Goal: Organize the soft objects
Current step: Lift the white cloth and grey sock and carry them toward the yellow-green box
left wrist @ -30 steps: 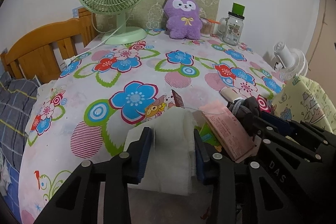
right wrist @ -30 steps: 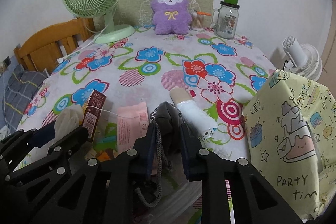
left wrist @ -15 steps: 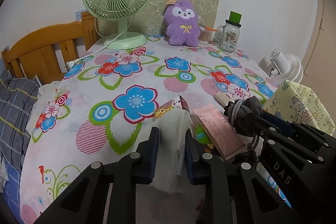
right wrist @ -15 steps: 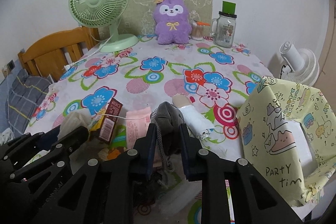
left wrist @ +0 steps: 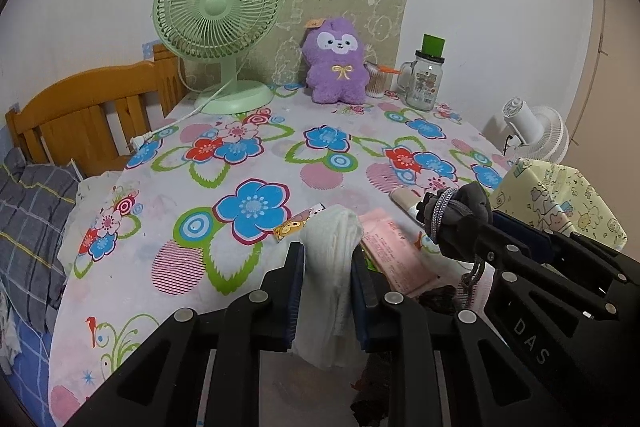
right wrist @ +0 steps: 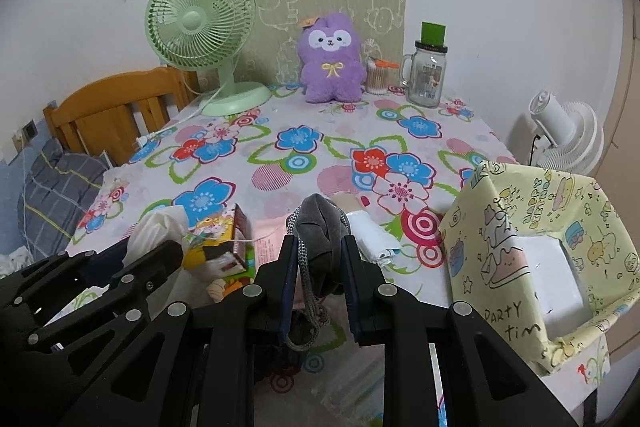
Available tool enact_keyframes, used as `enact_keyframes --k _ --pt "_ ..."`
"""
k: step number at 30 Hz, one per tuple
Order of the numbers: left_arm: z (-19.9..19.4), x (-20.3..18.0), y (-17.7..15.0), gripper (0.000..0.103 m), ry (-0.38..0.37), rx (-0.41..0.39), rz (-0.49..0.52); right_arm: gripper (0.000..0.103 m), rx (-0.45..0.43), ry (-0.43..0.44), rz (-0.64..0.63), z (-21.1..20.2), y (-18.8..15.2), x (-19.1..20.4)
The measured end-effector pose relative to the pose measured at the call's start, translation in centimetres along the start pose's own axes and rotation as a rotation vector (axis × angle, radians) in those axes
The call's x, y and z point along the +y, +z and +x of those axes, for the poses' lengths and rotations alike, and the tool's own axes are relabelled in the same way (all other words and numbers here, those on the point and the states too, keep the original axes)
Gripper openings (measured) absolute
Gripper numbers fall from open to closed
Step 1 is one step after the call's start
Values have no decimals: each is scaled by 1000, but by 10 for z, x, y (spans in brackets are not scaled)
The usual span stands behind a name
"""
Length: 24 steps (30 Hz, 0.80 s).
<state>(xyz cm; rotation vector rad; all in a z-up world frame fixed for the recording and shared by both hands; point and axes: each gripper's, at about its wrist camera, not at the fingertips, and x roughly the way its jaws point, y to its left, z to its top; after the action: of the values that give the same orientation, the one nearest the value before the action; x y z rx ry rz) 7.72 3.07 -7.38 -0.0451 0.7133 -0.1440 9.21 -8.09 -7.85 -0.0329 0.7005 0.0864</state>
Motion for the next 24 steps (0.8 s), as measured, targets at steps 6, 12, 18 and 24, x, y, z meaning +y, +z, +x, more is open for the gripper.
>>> enact_keyframes --k 6,12,18,24 --pt "-9 -6 0 20 -1 -15 12 25 -16 1 5 -12 -2 -2" --pt "-21 -12 0 20 0 -35 21 25 -34 3 6 -24 -1 -3" --pt "-28 -18 2 19 -1 -46 25 25 -44 0 8 -35 0 -6" --pt "-37 -23 7 17 -5 -62 30 25 -59 -4 12 -46 3 -11"
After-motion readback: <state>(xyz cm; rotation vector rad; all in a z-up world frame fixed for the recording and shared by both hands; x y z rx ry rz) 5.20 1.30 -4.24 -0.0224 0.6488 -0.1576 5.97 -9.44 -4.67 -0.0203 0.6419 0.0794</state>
